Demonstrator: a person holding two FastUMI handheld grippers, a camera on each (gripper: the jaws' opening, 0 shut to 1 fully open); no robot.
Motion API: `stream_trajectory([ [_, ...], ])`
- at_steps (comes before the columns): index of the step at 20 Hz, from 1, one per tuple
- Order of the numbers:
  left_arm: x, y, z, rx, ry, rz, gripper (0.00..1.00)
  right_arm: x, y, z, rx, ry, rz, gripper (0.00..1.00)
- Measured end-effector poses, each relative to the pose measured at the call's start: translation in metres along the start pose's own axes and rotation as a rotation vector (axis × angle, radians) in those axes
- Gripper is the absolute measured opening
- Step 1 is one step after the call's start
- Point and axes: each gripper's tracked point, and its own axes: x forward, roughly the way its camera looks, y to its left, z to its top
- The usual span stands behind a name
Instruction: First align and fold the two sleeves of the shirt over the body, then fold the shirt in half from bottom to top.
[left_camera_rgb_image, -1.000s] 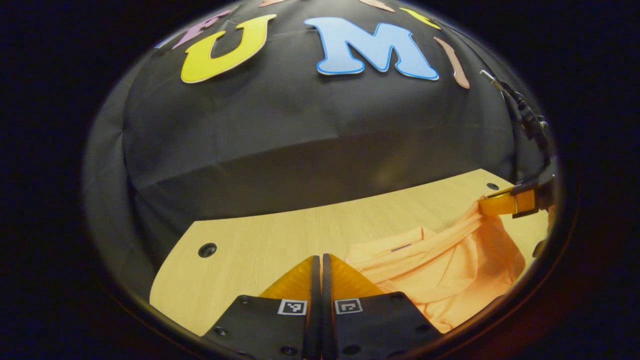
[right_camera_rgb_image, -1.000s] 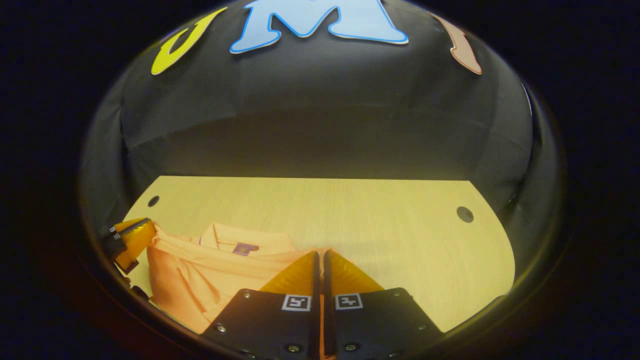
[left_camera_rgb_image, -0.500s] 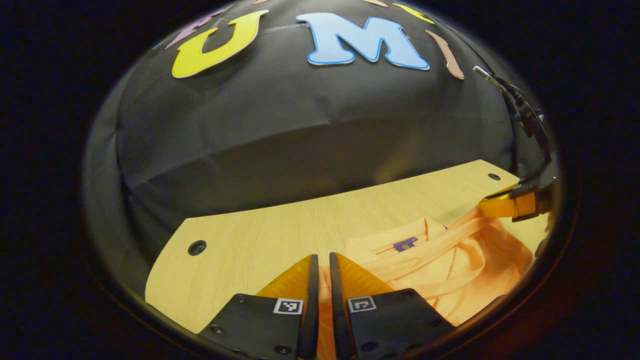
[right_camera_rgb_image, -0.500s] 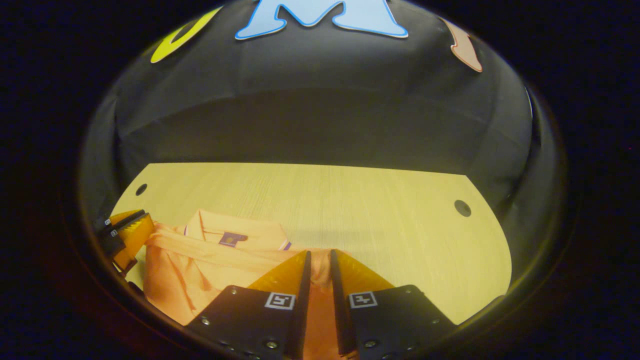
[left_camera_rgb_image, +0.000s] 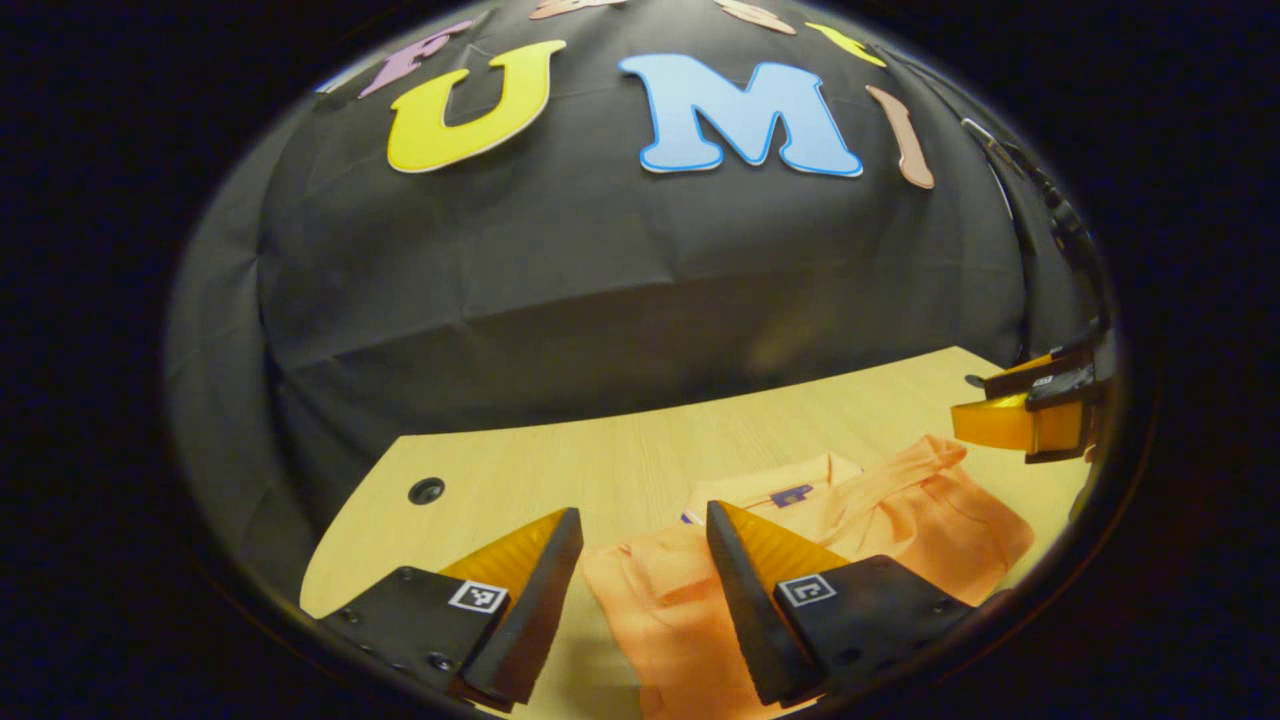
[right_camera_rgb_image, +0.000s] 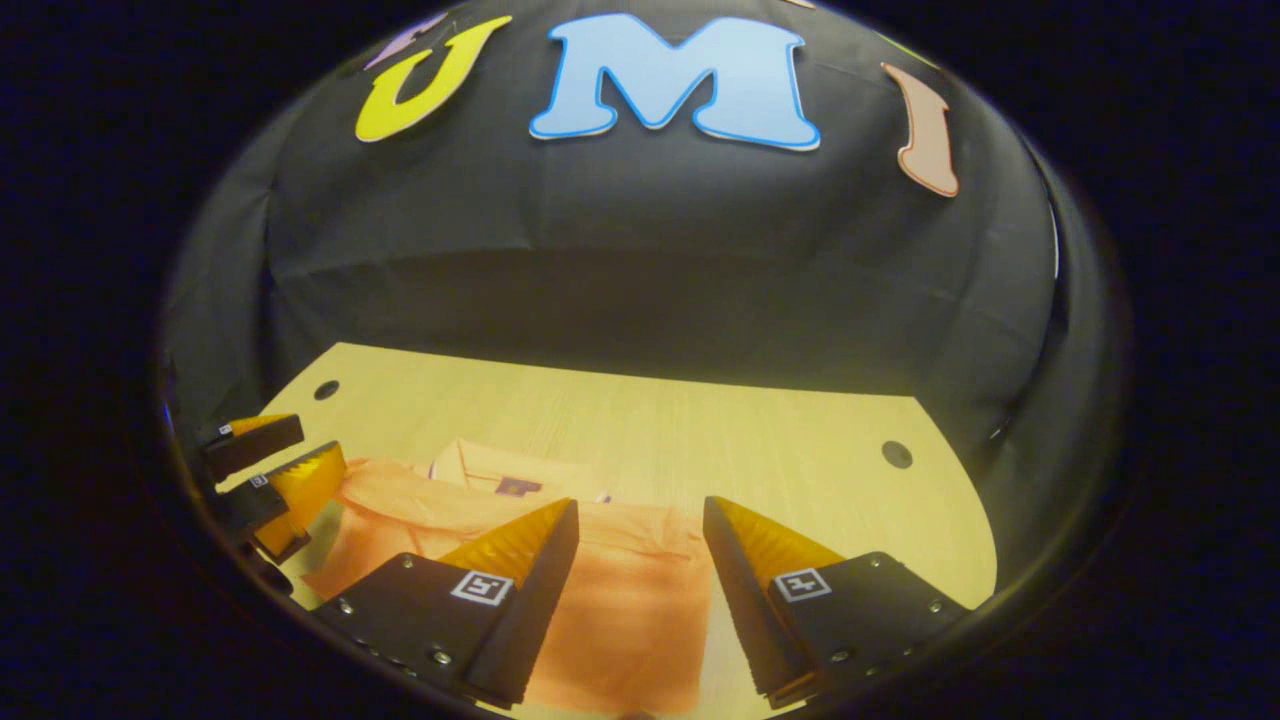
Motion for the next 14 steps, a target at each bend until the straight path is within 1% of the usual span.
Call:
stream_trajectory([
  [2,-0.022,-0.003,0.013,-0.009,-0.034,0.006,0.92,-0.023,0.0,0.01,-0.008,-0.045,0.001,0.8],
  [5,-0.053,-0.01,0.029,-0.009,-0.086,0.017,0.93,-0.056,-0.001,0.021,-0.024,-0.11,0.002,0.8],
  [6,-0.063,-0.014,0.034,-0.014,-0.099,0.018,0.97,-0.069,0.0,0.023,-0.025,-0.127,0.005,0.8],
  [8,-0.085,-0.02,0.044,-0.025,-0.13,0.024,0.97,-0.09,-0.001,0.025,-0.03,-0.155,0.016,0.8],
  [9,-0.096,-0.022,0.047,-0.031,-0.144,0.029,0.9,-0.102,-0.002,0.025,-0.037,-0.168,0.023,0.78],
  [10,-0.107,-0.024,0.05,-0.038,-0.157,0.035,0.97,-0.112,-0.003,0.024,-0.047,-0.181,0.027,0.78],
  [12,-0.128,-0.029,0.054,-0.052,-0.18,0.05,0.89,-0.134,-0.007,0.023,-0.072,-0.214,0.031,0.8],
  [13,-0.138,-0.031,0.055,-0.054,-0.191,0.057,0.96,-0.144,-0.008,0.021,-0.086,-0.229,0.033,0.8],
  [14,-0.148,-0.033,0.057,-0.055,-0.202,0.069,0.93,-0.154,-0.009,0.02,-0.099,-0.242,0.038,0.8],
])
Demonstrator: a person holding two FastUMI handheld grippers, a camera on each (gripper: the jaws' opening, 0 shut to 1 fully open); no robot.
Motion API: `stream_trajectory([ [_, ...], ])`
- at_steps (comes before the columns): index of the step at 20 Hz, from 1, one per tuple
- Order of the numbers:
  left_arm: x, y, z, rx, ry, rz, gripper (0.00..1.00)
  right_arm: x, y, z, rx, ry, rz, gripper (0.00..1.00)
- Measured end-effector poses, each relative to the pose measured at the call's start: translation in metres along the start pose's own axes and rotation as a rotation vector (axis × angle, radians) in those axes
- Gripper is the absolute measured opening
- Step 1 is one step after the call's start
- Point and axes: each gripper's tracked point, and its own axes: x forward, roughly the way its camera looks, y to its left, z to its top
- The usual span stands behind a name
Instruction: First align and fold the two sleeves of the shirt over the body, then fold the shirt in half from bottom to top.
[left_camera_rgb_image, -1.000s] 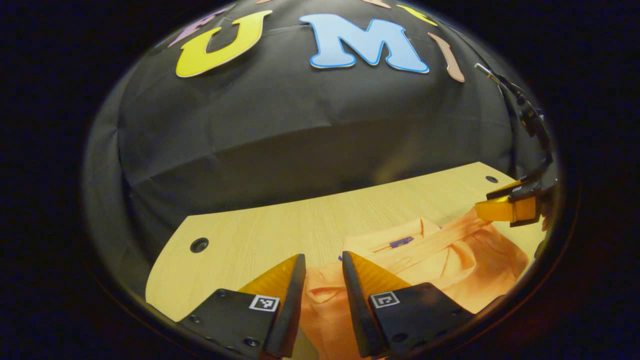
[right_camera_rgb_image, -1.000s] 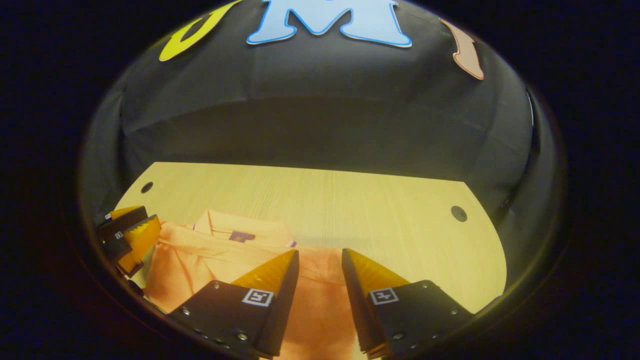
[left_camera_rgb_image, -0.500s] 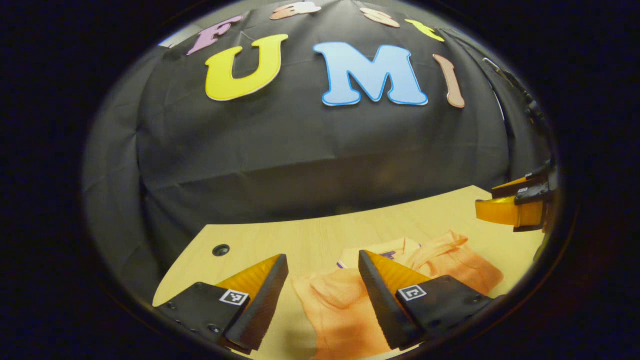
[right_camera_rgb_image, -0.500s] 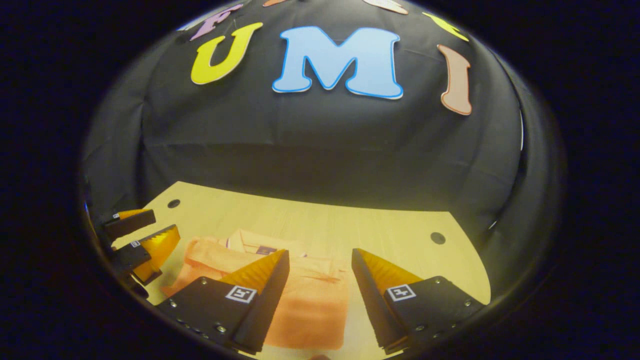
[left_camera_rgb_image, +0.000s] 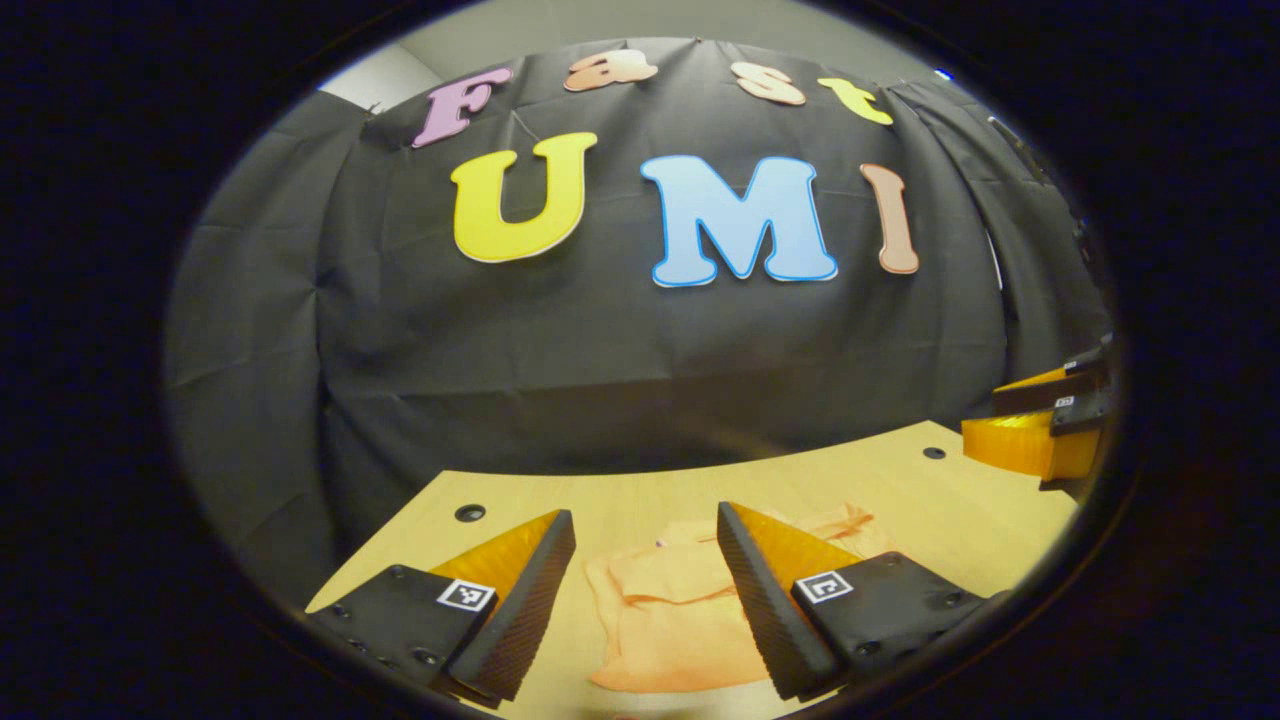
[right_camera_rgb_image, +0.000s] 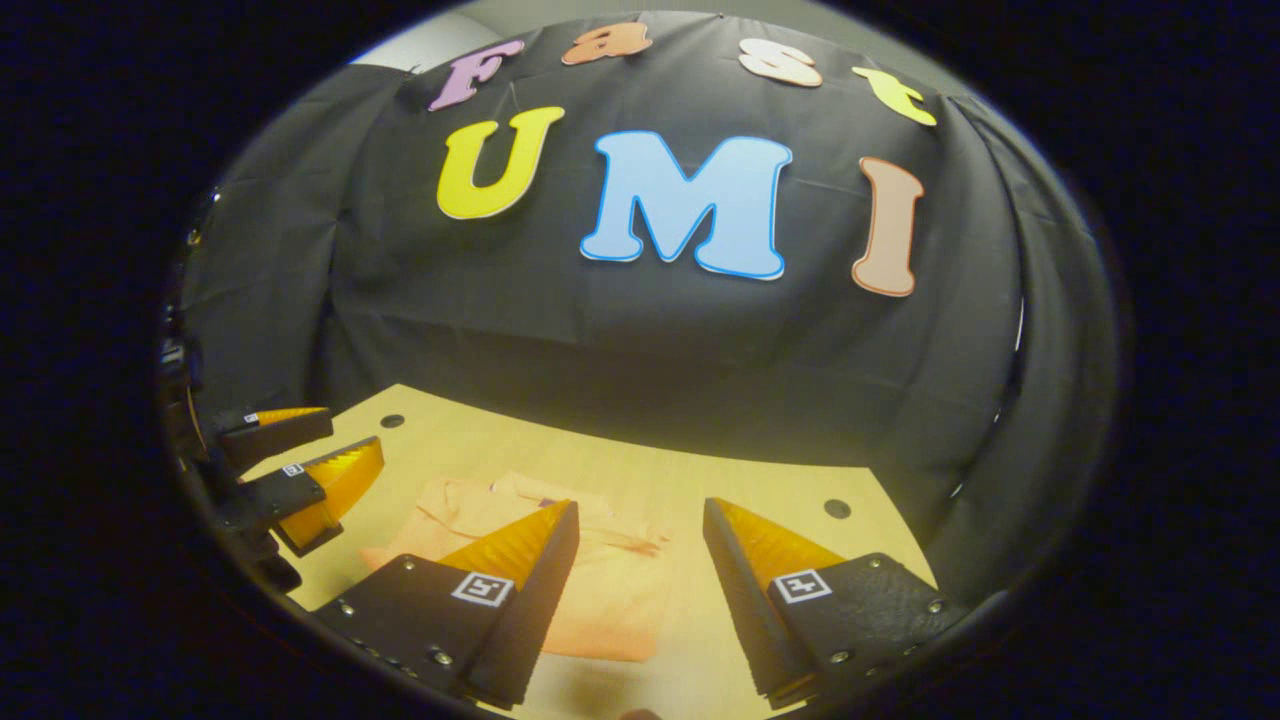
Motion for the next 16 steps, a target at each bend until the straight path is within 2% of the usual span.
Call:
stream_trajectory([
  [2,-0.018,-0.003,0.006,-0.007,-0.018,0.019,0.96,-0.019,-0.001,0.0,-0.014,-0.03,0.008,0.8],
  [6,-0.049,-0.008,0.013,-0.026,-0.048,0.045,0.96,-0.052,-0.005,-0.002,-0.019,-0.077,0.023,0.8],
  [16,-0.093,-0.008,0.045,0.003,-0.112,0.03,0.97,-0.093,-0.022,0.01,-0.001,-0.155,-0.051,0.79],
])
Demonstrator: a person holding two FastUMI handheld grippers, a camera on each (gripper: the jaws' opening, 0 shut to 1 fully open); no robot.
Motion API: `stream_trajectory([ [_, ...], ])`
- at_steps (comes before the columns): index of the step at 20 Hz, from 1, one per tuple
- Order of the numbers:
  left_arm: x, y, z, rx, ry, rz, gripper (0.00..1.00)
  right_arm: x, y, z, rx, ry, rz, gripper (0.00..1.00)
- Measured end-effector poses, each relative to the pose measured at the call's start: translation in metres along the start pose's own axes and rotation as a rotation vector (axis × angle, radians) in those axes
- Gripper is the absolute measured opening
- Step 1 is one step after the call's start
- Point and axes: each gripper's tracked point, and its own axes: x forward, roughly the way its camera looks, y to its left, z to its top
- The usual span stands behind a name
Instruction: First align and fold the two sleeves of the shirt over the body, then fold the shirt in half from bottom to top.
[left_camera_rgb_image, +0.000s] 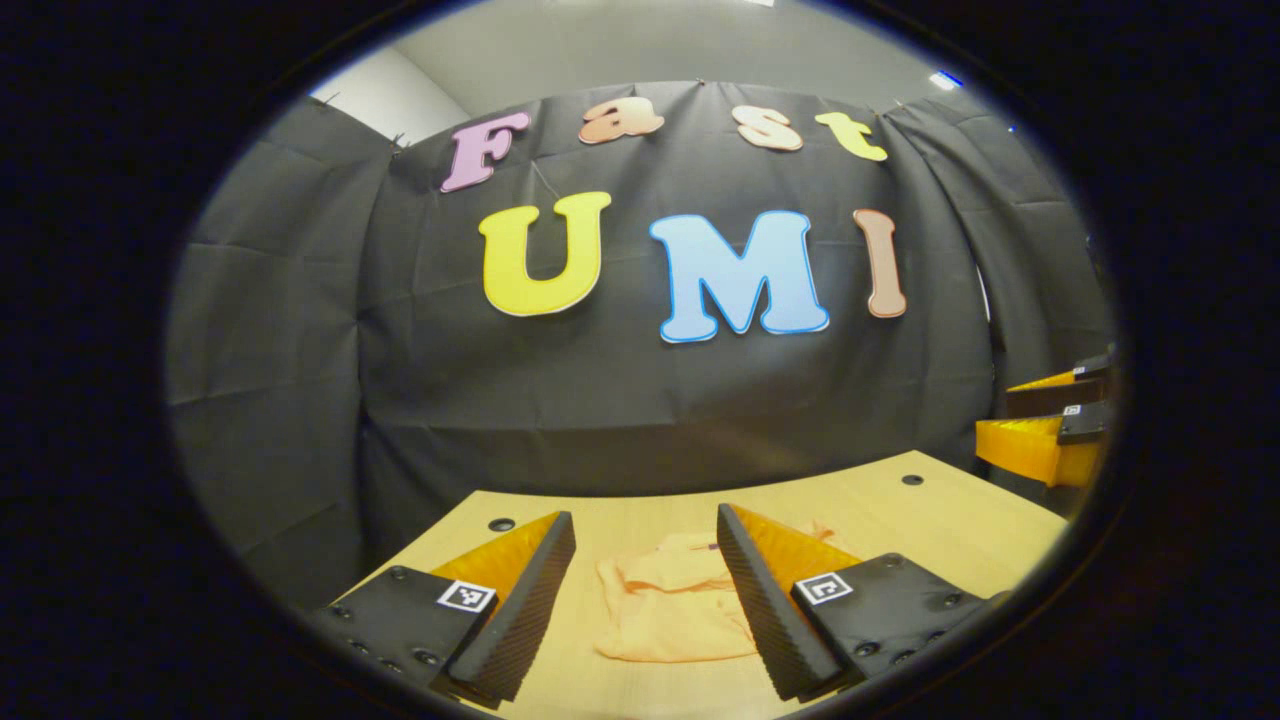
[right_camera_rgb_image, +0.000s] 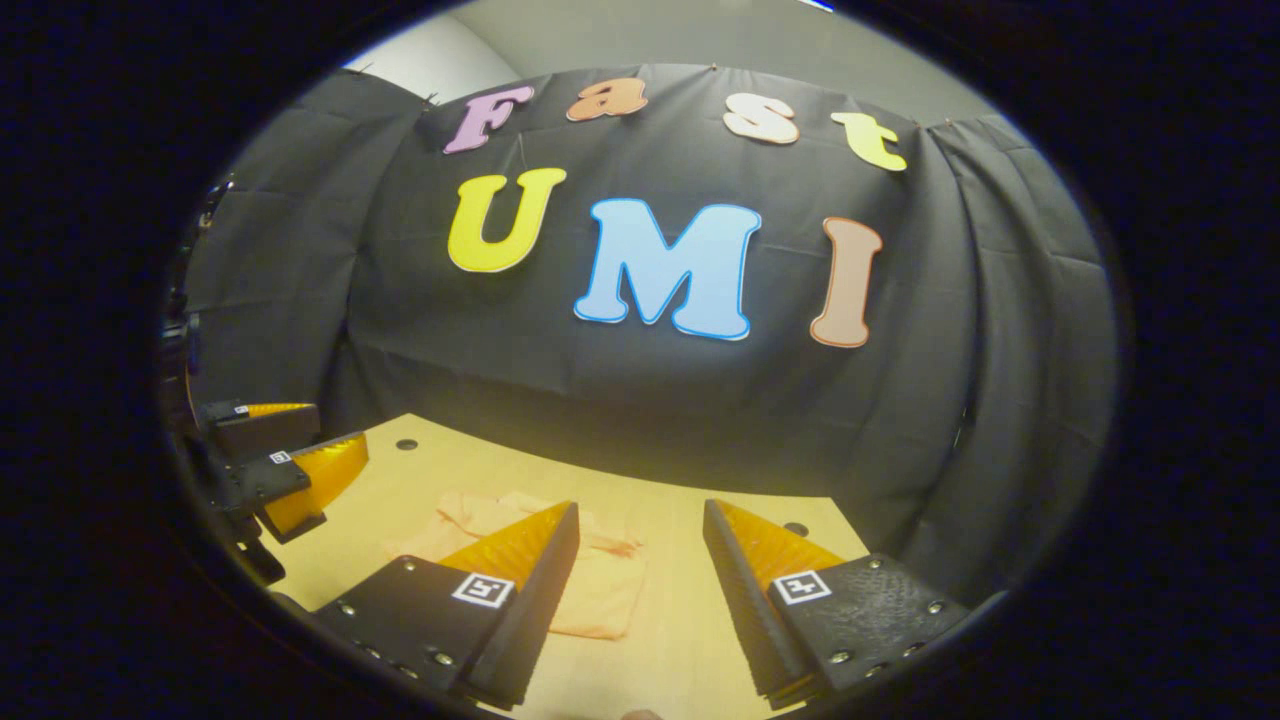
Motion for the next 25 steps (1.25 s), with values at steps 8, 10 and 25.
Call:
stream_trajectory([
  [8,-0.015,-0.006,0.002,0.005,-0.018,-0.041,0.96,-0.025,0.001,0.001,-0.005,-0.012,-0.034,0.79],
  [10,-0.016,-0.005,0.002,0.002,-0.02,-0.047,0.96,-0.035,0.002,-0.001,-0.001,-0.014,-0.042,0.89],
  [25,-0.029,0.015,0.016,-0.003,-0.045,-0.035,0.96,-0.04,0.009,0.02,0.028,-0.061,-0.059,0.96],
])
